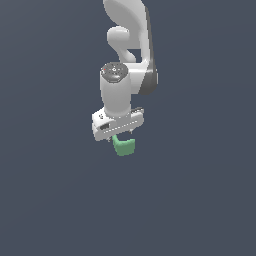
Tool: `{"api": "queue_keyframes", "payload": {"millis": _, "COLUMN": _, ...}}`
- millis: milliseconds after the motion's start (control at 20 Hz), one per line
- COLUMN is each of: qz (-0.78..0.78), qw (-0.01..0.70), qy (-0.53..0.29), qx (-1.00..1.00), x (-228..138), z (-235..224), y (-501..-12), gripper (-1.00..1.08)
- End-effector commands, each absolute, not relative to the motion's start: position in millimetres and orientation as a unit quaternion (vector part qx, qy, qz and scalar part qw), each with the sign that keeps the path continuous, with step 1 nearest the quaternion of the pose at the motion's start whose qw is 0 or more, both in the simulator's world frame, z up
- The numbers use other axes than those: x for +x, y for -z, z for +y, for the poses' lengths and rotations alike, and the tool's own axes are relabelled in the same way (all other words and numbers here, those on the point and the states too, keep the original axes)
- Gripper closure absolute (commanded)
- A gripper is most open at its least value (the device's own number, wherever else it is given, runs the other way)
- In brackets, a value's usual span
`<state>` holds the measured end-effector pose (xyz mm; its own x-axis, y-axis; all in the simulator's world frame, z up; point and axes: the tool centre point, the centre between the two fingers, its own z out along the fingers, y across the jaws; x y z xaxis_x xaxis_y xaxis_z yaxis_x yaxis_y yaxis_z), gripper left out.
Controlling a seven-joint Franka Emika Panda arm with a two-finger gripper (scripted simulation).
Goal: Pick up the object and move it to a goal position.
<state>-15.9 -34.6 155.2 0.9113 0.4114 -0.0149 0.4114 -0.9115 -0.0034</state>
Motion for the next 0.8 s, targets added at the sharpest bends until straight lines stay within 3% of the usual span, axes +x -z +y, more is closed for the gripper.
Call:
{"api": "queue_keyframes", "payload": {"millis": 0, "qz": -0.244, "qw": 0.000, "qy": -0.007, "qx": -0.970, "x": -16.5, "z": -34.4, "y": -154.1, "gripper": -0.92}}
{"api": "queue_keyframes", "payload": {"millis": 750, "qz": -0.436, "qw": 0.001, "qy": -0.003, "qx": -0.900, "x": -20.1, "z": -32.7, "y": -148.4, "gripper": -0.92}}
